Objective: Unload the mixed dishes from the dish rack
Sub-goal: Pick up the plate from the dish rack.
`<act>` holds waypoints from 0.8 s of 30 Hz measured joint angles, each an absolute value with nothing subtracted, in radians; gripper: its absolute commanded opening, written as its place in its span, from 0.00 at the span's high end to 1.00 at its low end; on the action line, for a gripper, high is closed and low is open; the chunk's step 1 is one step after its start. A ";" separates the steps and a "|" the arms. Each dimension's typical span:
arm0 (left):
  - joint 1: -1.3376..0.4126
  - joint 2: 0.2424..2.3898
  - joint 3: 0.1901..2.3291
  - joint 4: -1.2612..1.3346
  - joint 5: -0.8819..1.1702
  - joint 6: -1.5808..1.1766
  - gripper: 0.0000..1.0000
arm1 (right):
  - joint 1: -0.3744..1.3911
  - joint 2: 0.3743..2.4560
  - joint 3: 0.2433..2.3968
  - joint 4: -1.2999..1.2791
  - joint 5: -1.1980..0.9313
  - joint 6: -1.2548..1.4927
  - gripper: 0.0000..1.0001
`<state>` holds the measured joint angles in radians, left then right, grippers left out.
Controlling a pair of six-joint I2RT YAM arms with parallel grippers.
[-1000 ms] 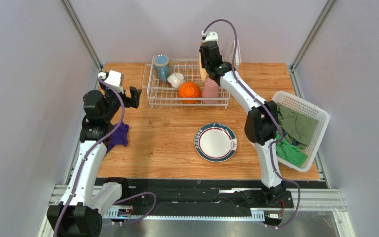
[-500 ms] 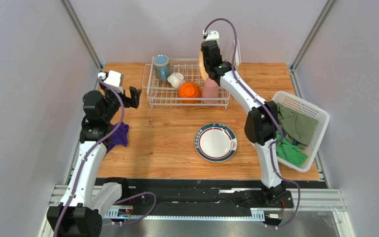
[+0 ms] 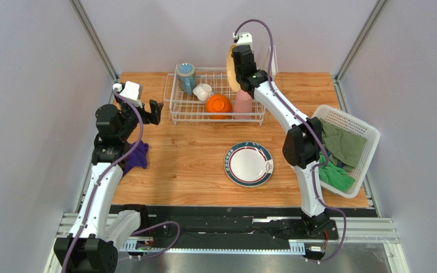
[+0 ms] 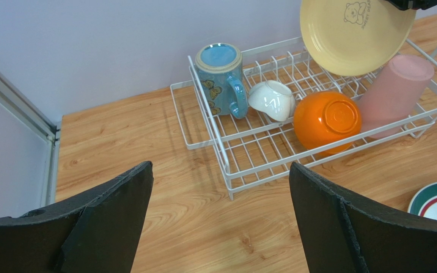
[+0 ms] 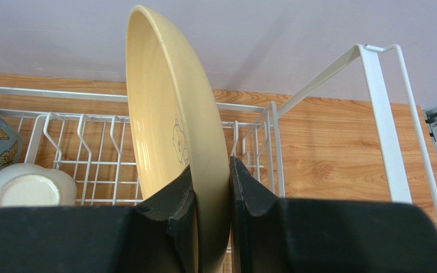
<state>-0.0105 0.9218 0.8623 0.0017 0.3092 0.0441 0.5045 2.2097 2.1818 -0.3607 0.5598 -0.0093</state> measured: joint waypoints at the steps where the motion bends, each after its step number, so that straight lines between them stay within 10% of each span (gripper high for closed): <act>1: -0.010 0.922 0.862 0.002 0.309 0.044 0.03 | 0.506 2.209 2.182 -0.361 0.560 -0.013 1.00; 24: -0.010 0.922 0.862 0.002 0.308 0.039 0.03 | 0.508 2.117 2.188 -0.359 0.548 -0.034 1.00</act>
